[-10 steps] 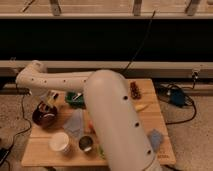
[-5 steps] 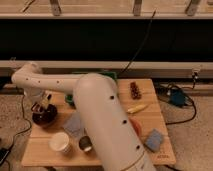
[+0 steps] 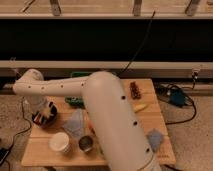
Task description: Wipe purple bowl with eraser
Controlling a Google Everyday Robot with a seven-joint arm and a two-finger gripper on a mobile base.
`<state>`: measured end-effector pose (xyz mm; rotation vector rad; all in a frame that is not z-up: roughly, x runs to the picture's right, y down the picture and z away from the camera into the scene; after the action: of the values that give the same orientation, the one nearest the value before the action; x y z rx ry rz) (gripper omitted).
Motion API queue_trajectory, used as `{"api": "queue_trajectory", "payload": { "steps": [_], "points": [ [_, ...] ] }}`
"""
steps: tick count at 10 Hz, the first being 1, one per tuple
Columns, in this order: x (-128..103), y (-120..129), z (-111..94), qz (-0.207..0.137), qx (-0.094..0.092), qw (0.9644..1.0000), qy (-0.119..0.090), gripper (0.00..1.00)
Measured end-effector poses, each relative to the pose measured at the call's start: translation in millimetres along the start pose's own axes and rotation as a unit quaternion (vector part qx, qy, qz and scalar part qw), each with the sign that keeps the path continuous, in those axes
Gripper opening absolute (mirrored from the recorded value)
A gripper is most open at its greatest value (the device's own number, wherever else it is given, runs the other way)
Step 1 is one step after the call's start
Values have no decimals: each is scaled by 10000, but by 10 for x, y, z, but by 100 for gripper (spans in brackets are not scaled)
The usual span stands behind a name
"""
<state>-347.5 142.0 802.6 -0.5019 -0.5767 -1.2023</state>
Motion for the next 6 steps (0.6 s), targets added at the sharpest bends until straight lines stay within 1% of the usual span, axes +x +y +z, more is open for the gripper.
{"api": "queue_trajectory", "payload": {
  "steps": [2,3,5,6],
  "points": [
    [33,174,-114,173,-57,9997,149,0],
    [95,232,-167,245,-74,9993,264,0],
    [193,234,-242,330,-92,9984,441,0],
    [295,210,-276,347,-91,9979,534,0]
  ]
}}
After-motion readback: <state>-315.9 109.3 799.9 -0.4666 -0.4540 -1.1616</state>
